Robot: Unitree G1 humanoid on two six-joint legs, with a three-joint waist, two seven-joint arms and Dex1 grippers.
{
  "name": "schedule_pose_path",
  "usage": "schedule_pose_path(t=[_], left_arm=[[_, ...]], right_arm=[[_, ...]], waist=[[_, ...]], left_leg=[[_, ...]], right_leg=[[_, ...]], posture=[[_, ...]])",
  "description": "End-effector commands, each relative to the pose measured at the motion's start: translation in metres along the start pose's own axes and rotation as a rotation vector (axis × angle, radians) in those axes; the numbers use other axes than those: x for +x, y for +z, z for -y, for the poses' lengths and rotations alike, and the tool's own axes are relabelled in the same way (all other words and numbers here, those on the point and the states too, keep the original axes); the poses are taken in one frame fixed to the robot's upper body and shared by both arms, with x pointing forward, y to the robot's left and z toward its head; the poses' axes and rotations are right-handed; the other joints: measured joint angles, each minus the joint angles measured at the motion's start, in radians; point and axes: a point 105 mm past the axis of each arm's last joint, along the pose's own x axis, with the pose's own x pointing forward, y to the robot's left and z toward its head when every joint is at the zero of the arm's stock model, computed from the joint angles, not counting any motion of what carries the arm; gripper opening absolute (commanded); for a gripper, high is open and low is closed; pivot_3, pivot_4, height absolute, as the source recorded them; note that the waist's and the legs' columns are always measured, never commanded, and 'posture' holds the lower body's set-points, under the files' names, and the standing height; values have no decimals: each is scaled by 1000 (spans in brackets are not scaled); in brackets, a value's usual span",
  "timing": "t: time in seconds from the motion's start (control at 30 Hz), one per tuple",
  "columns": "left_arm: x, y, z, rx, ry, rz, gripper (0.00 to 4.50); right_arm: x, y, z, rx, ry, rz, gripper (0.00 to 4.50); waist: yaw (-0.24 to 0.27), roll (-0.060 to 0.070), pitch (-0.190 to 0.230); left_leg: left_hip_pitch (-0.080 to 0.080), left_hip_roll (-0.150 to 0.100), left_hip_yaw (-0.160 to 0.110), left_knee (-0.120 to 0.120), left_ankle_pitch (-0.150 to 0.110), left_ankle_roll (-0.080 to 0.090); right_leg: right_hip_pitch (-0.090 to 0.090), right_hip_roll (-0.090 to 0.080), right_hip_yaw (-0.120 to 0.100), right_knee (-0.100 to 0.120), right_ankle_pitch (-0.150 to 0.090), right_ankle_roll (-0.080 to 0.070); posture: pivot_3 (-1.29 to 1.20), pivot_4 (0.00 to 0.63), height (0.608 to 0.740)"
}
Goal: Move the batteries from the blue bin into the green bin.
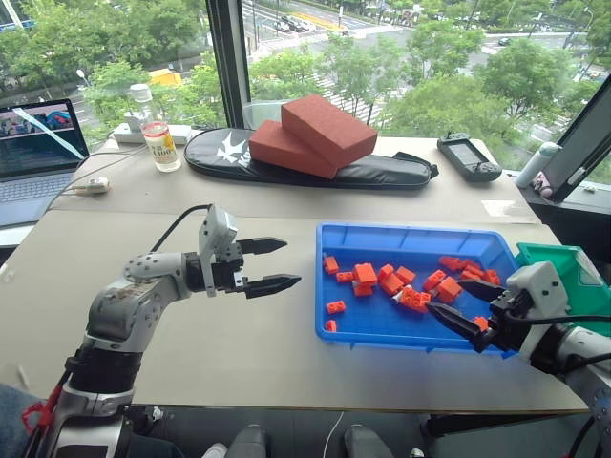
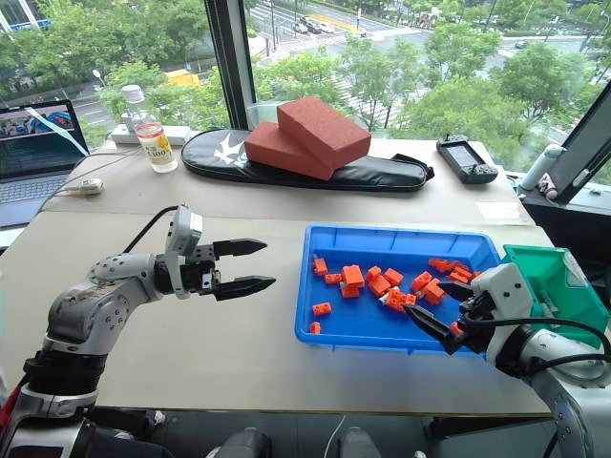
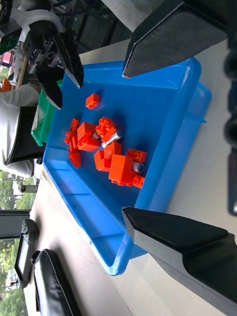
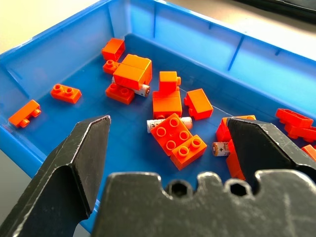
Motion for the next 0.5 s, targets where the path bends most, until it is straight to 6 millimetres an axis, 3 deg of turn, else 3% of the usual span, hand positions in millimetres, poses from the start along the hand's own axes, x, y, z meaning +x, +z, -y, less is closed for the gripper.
schedule_pose_path(t=[0.03, 0.3, 0.5], left_arm=[[3, 12, 1, 40, -24, 25, 4500], [0, 11, 8, 39, -81, -8, 4500], [2, 10, 13, 38, -102, -22, 4500]], right_arm=[[-4, 10, -2, -43, -5, 35, 4399], [-4, 1, 35, -52, -149, -89, 4399], [17, -10, 53, -62, -147, -202, 4399]], waist=[[0, 0, 0], [-3, 0, 0], [-2, 0, 0]], left_leg=[[0, 0, 0, 0, 0, 0], [0, 0, 1, 0, 0, 0], [1, 0, 1, 0, 0, 0]], right_leg=[[0, 0, 0, 0, 0, 0], [0, 0, 1, 0, 0, 0], [0, 0, 1, 0, -1, -1]], posture=[[0, 150, 740], [0, 150, 740], [0, 150, 740]])
